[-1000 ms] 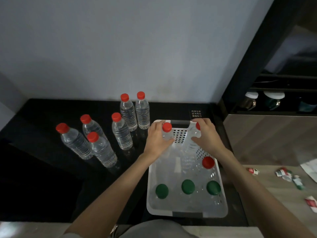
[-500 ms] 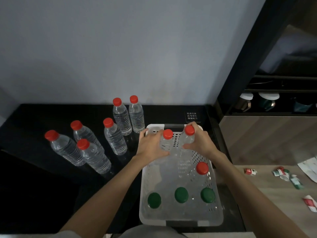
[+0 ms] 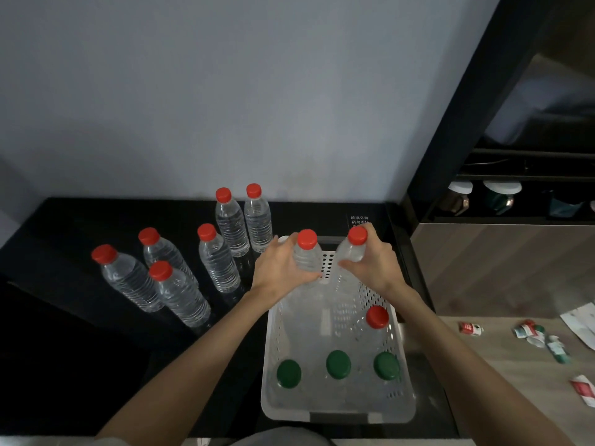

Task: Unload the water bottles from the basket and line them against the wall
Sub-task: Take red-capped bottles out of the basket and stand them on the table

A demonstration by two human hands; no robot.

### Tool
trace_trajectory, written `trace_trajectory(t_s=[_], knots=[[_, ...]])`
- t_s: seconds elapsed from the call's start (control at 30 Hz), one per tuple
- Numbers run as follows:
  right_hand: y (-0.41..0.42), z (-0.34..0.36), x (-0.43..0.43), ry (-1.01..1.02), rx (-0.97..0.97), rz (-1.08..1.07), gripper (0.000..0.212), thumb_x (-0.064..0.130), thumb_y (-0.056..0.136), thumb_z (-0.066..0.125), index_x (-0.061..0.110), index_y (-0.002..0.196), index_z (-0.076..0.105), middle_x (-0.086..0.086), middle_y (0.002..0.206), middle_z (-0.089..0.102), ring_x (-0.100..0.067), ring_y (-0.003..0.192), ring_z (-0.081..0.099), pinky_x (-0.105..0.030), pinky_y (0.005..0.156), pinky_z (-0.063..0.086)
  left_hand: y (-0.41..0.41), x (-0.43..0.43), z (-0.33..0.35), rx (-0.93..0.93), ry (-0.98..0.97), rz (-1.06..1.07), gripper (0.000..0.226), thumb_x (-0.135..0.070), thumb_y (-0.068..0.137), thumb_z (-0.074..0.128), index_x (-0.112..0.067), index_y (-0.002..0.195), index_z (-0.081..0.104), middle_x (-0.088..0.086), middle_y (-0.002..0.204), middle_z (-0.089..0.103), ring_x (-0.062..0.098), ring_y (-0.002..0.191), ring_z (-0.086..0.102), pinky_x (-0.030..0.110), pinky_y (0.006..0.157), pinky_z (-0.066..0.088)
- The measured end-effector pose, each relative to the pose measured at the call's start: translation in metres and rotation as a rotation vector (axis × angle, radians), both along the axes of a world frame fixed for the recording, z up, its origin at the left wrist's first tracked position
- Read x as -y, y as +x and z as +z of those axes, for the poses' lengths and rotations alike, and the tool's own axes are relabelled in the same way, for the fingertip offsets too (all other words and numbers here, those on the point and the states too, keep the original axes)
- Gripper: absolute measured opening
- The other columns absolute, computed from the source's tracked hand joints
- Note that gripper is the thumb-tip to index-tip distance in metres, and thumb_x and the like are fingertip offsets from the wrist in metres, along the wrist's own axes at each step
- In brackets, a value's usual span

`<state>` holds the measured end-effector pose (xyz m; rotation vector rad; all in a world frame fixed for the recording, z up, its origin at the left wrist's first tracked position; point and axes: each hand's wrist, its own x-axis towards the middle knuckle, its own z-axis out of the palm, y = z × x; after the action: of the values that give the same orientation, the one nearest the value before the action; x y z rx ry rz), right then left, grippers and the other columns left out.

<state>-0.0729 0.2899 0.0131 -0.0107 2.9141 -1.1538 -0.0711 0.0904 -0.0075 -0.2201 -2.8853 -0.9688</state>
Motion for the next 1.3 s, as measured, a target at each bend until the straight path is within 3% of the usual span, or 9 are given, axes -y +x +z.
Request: trace_trajectory(t_s=[0.13, 0.3, 0.4, 0.47, 0.6, 0.73, 0.87, 1.1, 1.3], knots=[[0.008, 0.043, 0.011, 0.009, -0.136, -0.025, 0.054, 0.028, 0.07, 0.082, 0.024, 0.11, 0.046, 0.004, 0.092, 0.065, -0.023, 0.084, 0.065, -0.039, 0.079, 0.054, 0.008, 0.006, 0.032, -0.109, 0.033, 0.078, 0.065, -0.052, 0.063, 0.081, -0.024, 0.117, 0.058, -0.006, 0.094, 0.071, 0.015, 0.088, 0.067, 0.031, 0.077, 0.052], [0.026, 0.098, 0.037, 0.024, -0.288, -0.039, 0.05, 0.036, 0.068, 0.078, 0.031, 0.105, 0.044, 0.011, 0.077, 0.062, -0.019, 0.072, 0.063, -0.04, 0.073, 0.053, 0.016, 0.025, 0.073, -0.182, 0.245, 0.163, 0.07, -0.063, 0.055, 0.078, -0.03, 0.114, 0.059, -0.014, 0.093, 0.073, 0.008, 0.086, 0.07, 0.036, 0.077, 0.058], [0.04, 0.125, 0.057, 0.05, -0.349, -0.044, 0.049, 0.038, 0.069, 0.077, 0.033, 0.105, 0.043, 0.013, 0.067, 0.055, -0.018, 0.064, 0.058, -0.035, 0.065, 0.05, 0.03, 0.041, 0.099, -0.244, 0.337, 0.181, 0.074, -0.05, 0.058, 0.085, -0.029, 0.123, 0.058, -0.019, 0.091, 0.07, -0.003, 0.083, 0.066, 0.017, 0.079, 0.054], [0.049, 0.141, 0.073, 0.037, -0.358, -0.032, 0.052, 0.04, 0.068, 0.078, 0.034, 0.107, 0.044, 0.012, 0.072, 0.06, -0.016, 0.065, 0.059, -0.035, 0.066, 0.05, 0.043, 0.057, 0.113, -0.266, 0.385, 0.176, 0.081, -0.05, 0.057, 0.086, -0.034, 0.129, 0.054, -0.019, 0.09, 0.07, -0.004, 0.084, 0.067, 0.019, 0.08, 0.053], [0.069, 0.16, 0.108, -0.017, -0.328, 0.021, 0.056, 0.041, 0.065, 0.082, 0.035, 0.109, 0.048, 0.013, 0.089, 0.069, -0.011, 0.079, 0.066, -0.037, 0.077, 0.054, 0.07, 0.095, 0.135, -0.281, 0.397, 0.154, 0.087, -0.062, 0.053, 0.083, -0.041, 0.129, 0.047, -0.008, 0.087, 0.073, 0.007, 0.08, 0.069, 0.034, 0.08, 0.057], [0.086, 0.162, 0.153, -0.074, -0.273, 0.073, 0.057, 0.037, 0.063, 0.085, 0.035, 0.109, 0.051, 0.023, 0.09, 0.069, -0.005, 0.089, 0.066, -0.038, 0.086, 0.054, 0.097, 0.146, 0.143, -0.251, 0.386, 0.161, 0.083, -0.057, 0.053, 0.086, -0.035, 0.126, 0.053, -0.02, 0.079, 0.065, 0.002, 0.081, 0.067, 0.035, 0.08, 0.058], [0.103, 0.15, 0.21, -0.085, -0.212, 0.146, 0.059, 0.04, 0.06, 0.086, 0.037, 0.109, 0.052, 0.021, 0.098, 0.069, -0.002, 0.096, 0.064, -0.038, 0.089, 0.053, 0.122, 0.206, 0.135, -0.202, 0.422, 0.169, 0.086, -0.056, 0.051, 0.086, -0.033, 0.127, 0.053, -0.013, 0.093, 0.071, 0.0, 0.088, 0.067, 0.037, 0.086, 0.057], [0.13, 0.123, 0.315, -0.134, -0.122, 0.259, 0.056, 0.034, 0.062, 0.087, 0.036, 0.107, 0.054, 0.023, 0.099, 0.067, 0.008, 0.099, 0.06, -0.024, 0.087, 0.046, 0.162, 0.316, 0.107, -0.14, 0.402, 0.222, 0.089, -0.066, 0.046, 0.08, -0.037, 0.126, 0.052, -0.015, 0.096, 0.072, -0.002, 0.089, 0.067, 0.039, 0.086, 0.058], [0.125, 0.079, 0.382, -0.154, -0.037, 0.305, 0.05, 0.032, 0.061, 0.087, 0.028, 0.099, 0.055, 0.012, 0.092, 0.066, -0.004, 0.087, 0.064, -0.028, 0.081, 0.05, 0.169, 0.388, 0.07, -0.053, 0.33, 0.303, 0.084, -0.046, 0.054, 0.089, -0.034, 0.128, 0.051, -0.01, 0.103, 0.071, 0.005, 0.095, 0.066, 0.032, 0.089, 0.052]])
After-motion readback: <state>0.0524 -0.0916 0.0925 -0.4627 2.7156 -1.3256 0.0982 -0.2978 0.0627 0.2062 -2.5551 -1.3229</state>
